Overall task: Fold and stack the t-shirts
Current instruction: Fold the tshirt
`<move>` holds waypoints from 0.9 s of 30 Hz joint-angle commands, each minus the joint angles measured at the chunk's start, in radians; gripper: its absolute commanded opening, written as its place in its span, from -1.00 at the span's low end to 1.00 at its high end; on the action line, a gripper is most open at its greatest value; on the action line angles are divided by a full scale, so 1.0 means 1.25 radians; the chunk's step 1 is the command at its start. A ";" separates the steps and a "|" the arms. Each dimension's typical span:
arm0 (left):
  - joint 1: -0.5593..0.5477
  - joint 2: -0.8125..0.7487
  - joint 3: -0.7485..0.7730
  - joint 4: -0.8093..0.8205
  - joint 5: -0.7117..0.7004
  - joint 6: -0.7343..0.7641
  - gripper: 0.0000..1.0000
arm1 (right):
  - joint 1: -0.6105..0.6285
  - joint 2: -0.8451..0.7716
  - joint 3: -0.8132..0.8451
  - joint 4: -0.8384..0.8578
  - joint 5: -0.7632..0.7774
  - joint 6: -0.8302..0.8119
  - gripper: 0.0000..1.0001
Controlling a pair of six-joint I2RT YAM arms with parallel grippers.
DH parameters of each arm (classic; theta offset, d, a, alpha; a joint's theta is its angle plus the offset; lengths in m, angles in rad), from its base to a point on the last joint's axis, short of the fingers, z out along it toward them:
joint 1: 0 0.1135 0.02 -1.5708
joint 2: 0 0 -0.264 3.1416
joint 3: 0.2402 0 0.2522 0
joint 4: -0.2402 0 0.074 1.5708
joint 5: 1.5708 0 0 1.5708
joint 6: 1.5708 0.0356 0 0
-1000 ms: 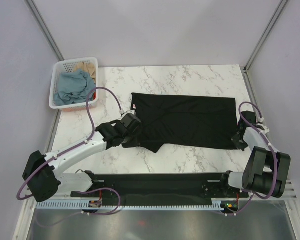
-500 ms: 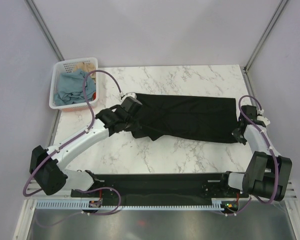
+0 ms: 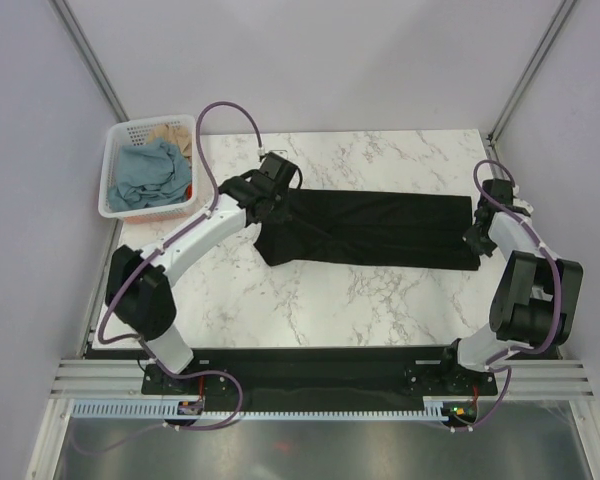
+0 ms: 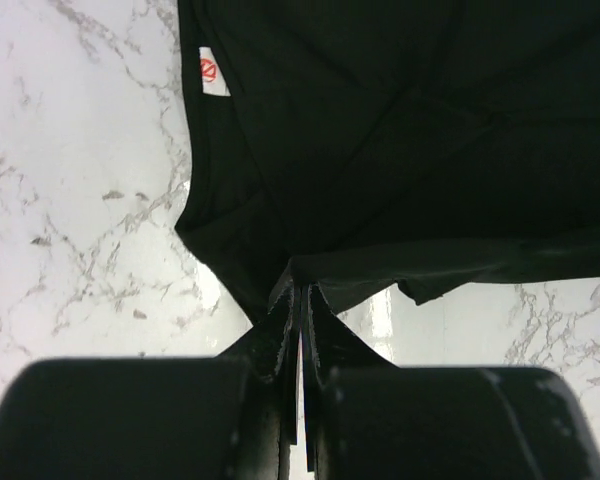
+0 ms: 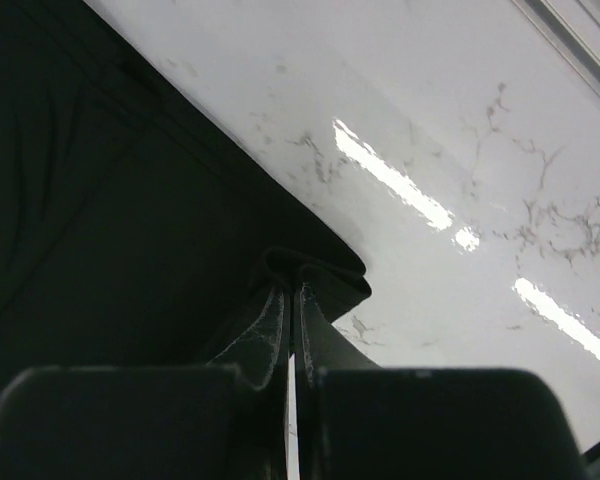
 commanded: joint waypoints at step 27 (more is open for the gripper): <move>0.139 0.292 0.229 -0.013 0.162 0.123 -0.95 | 0.013 0.241 0.233 0.021 -0.008 -0.032 -1.00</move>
